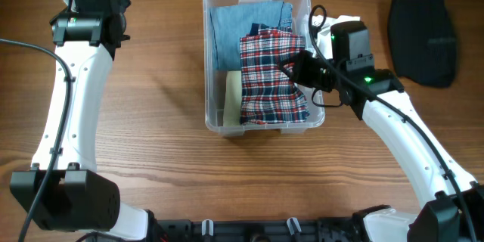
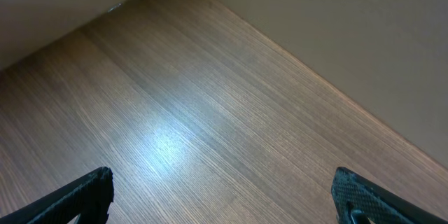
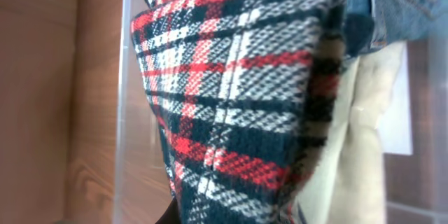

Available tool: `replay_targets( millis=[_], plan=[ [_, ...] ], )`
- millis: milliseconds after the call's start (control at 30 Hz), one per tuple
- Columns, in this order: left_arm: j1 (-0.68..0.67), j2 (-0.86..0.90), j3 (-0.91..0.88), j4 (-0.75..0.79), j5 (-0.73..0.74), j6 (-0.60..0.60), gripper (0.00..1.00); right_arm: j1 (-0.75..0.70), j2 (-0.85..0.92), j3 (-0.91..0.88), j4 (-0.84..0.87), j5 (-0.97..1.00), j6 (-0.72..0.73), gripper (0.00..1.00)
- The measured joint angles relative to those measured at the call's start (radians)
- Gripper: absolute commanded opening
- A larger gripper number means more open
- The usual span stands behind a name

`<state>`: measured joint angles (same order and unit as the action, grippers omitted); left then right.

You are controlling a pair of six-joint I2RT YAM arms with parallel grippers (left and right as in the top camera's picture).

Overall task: Pack container
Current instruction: 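Lower the plaid shirt into the box on top of the denim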

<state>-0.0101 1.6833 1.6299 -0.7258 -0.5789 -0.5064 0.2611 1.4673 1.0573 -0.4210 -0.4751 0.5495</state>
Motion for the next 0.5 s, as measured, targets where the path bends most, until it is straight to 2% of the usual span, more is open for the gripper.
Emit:
replay_targets(
  millis=[67,333,500],
  plan=[
    [0.0,0.0,0.0,0.0,0.0,0.0,1.0,0.0,0.0,0.0,-0.005,0.016,-0.04,0.11],
    [0.0,0.0,0.0,0.0,0.0,0.0,1.0,0.015,0.0,-0.002,-0.046,0.103,-0.199,0.7],
    [0.0,0.0,0.0,0.0,0.0,0.0,1.0,0.017,0.0,-0.002,-0.042,0.127,-0.264,0.85]
  ],
)
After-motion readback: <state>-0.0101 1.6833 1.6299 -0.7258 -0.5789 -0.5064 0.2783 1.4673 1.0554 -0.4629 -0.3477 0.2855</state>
